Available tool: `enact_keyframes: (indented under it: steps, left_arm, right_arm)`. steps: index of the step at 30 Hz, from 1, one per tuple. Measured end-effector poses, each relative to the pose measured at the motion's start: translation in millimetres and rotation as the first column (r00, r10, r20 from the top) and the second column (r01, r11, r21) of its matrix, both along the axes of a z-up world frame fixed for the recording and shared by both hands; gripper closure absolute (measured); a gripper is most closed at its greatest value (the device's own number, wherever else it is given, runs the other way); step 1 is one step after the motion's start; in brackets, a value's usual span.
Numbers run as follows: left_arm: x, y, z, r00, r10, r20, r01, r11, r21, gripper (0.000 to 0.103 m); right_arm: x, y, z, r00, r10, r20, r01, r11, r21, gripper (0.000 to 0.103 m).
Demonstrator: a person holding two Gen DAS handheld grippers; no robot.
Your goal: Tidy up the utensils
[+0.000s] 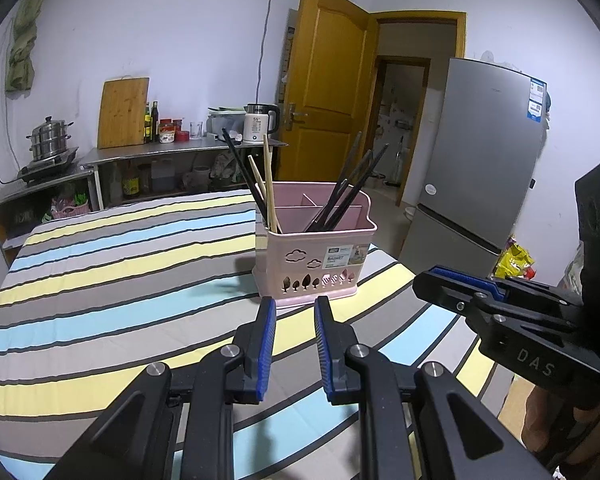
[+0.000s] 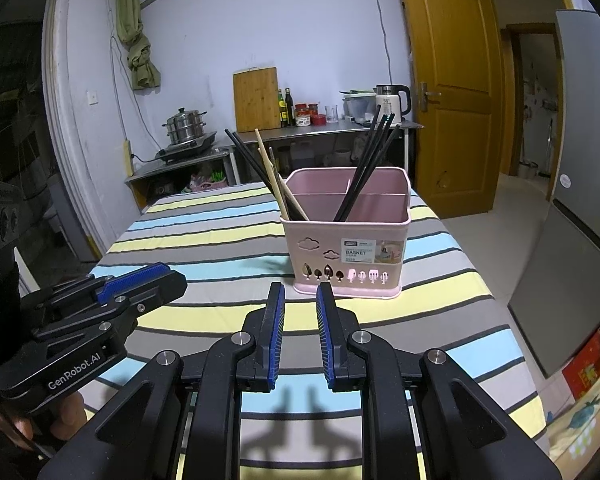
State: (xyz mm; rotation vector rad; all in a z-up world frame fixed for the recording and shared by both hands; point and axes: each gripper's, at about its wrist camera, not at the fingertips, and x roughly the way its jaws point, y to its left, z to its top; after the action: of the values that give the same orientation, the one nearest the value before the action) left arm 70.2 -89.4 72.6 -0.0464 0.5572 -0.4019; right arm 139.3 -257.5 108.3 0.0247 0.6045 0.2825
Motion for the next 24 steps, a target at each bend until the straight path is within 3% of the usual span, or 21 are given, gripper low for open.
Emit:
enact_keyframes:
  steps: [24]
  left_arm:
    - [-1.2, -4.5, -4.4, 1.0, -0.02, -0.007, 0.02, 1.0, 0.02, 0.084]
  right_arm:
    - [-1.0, -1.5, -4.0, 1.0, -0.002, -0.006, 0.002, 1.0, 0.001, 0.086]
